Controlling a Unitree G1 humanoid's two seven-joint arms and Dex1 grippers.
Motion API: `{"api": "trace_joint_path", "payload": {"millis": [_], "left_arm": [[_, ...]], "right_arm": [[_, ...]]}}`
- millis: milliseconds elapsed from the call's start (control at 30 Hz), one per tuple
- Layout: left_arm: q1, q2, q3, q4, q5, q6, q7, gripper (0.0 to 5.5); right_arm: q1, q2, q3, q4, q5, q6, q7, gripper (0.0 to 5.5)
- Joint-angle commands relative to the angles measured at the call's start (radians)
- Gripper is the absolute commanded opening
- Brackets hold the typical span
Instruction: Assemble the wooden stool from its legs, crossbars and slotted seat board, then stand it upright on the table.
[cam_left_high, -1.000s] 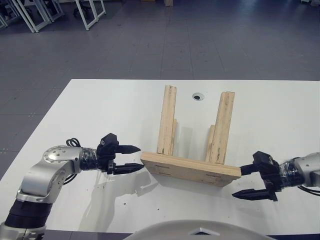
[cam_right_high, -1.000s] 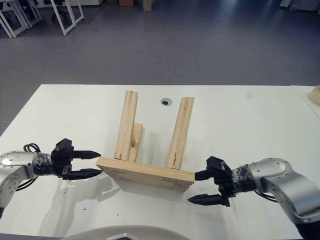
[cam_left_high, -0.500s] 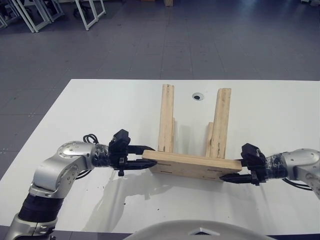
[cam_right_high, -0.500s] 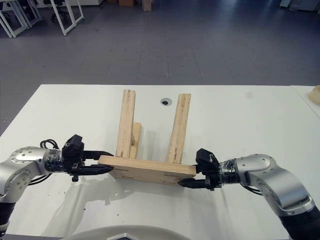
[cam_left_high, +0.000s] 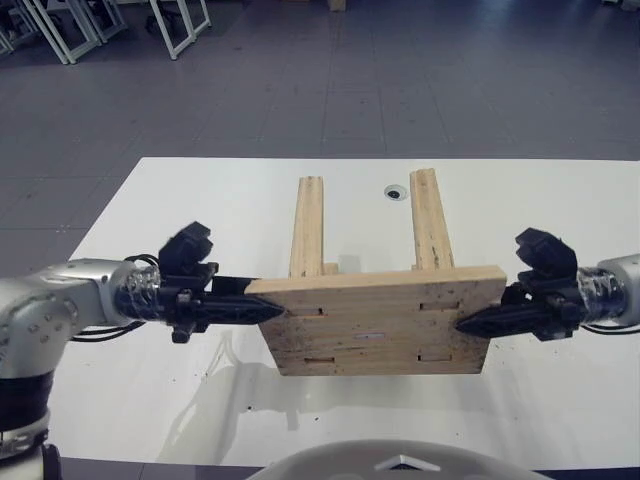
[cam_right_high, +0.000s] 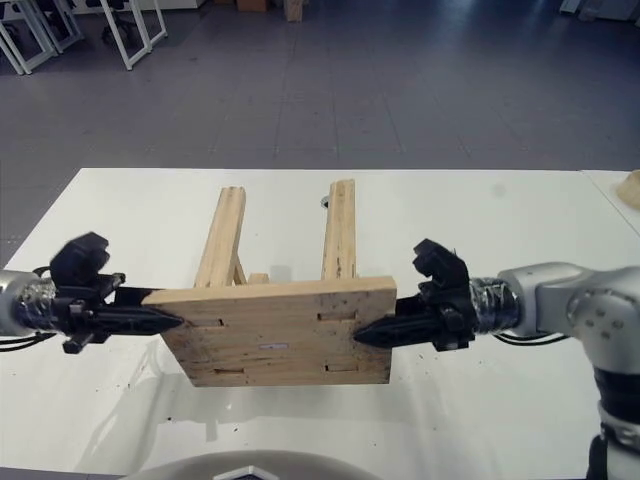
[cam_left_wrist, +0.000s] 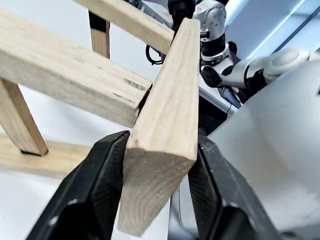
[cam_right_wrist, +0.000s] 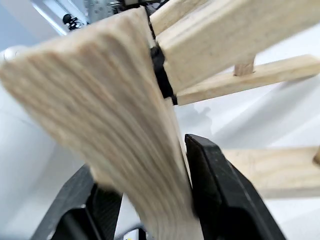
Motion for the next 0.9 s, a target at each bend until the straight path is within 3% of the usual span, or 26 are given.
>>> {"api": "trace_joint_path", "payload": {"millis": [33,233,400,667,900], "left_arm": [[-0.127,0.028,0.004,0.091,-0.189,0.145,0.096,1.85],[-0.266,-0.030,-0.059,0.345,-0.437,0.235,0.339,1.85],[-0.332,-0.072,-0.147,0.501,-0.537,0.263,0.512,1.85],[-0.458,-0.132,-0.219,0.739,-0.577,0.293,0.677,1.85],[-0.722,-0.284,-0.153,1.109,-0.334,0.195,0.821,1.85]], "right_arm": [[-0.164,0.010,0.076,0.139,0.181,0.156,-0.127,1.96],[-0.365,0.009,0.289,0.529,0.598,0.089,-0.449,1.96],[-0.469,0.070,0.370,0.718,0.637,0.095,-0.609,1.96],[-0.599,0.179,0.362,1.028,0.594,0.128,-0.766,1.96],[-0.733,0.334,0.236,1.319,0.323,0.091,-0.845,1.96]]}}
